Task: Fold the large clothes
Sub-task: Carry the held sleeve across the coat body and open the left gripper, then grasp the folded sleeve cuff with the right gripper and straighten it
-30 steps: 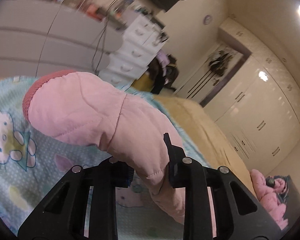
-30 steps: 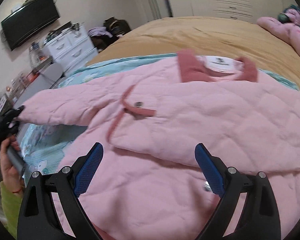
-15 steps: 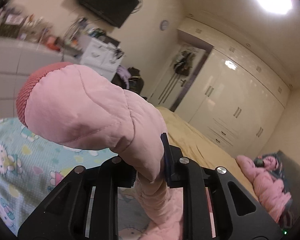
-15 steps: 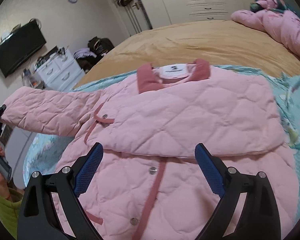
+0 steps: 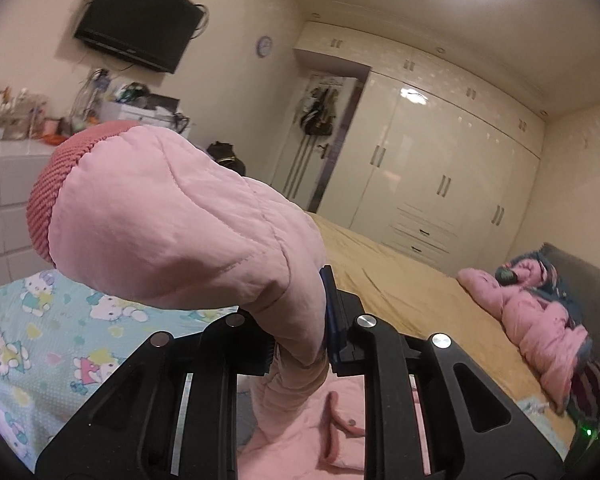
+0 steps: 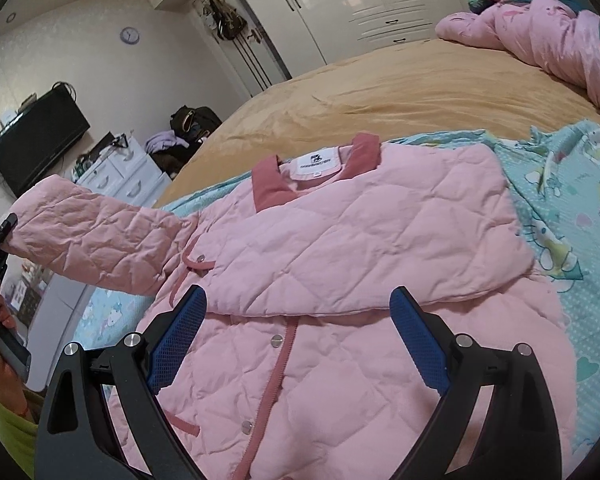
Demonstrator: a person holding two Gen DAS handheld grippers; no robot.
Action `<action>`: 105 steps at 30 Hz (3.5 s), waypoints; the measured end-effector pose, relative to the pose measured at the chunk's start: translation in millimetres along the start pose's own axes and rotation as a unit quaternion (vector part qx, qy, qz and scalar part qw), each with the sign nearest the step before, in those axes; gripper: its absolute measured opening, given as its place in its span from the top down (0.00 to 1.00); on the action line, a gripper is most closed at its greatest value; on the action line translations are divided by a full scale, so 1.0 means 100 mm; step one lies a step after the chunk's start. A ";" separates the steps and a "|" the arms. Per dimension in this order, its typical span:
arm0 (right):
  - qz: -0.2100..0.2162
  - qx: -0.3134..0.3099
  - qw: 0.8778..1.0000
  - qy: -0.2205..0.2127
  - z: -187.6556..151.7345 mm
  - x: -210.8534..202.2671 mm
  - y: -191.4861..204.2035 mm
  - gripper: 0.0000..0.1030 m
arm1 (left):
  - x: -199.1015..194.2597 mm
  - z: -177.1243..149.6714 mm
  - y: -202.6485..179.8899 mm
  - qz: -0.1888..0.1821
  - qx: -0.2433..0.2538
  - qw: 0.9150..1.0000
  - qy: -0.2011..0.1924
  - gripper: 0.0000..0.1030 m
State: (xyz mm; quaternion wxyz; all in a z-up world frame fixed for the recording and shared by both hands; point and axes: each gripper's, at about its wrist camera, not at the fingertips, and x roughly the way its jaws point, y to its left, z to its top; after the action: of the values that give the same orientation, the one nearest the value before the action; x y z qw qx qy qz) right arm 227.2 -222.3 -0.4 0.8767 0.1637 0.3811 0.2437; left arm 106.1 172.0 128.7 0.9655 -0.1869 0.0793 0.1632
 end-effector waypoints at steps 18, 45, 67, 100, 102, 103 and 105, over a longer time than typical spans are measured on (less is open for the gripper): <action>-0.004 0.059 0.998 -0.036 -0.01 -0.50 -0.67 0.10 | 0.32 -0.53 -1.18 -0.084 0.122 0.988 0.052 0.88; -0.060 0.098 0.992 -0.050 0.00 -0.66 -1.24 0.10 | 1.00 -2.15 -1.98 -0.157 0.267 0.925 0.221 0.88; -0.070 0.106 0.991 -0.033 0.13 -0.39 -1.14 0.10 | 0.83 -2.68 -2.09 -0.209 0.334 0.885 0.249 0.33; 0.025 0.169 0.985 0.014 0.31 0.74 -0.86 0.91 | 1.59 -0.98 0.53 -0.062 -0.061 0.970 0.227 0.09; 0.020 0.121 0.992 -0.005 0.48 0.66 -0.71 0.92 | 1.60 -0.97 0.54 -0.059 -0.072 0.970 0.223 0.09; 0.013 0.094 0.995 -0.013 0.57 0.61 -0.62 0.93 | 1.59 -0.97 0.54 -0.060 -0.072 0.971 0.222 0.09; -0.009 0.026 0.999 -0.039 0.78 0.46 -0.41 0.93 | 1.59 -0.99 0.46 -0.069 -0.061 0.970 0.226 0.09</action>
State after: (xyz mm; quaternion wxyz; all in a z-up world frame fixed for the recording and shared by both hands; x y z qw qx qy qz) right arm 325.5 -238.5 4.4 0.8884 0.1919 0.3547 0.2192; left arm 230.0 219.7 -12.2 0.9182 -0.2828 0.2719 0.0546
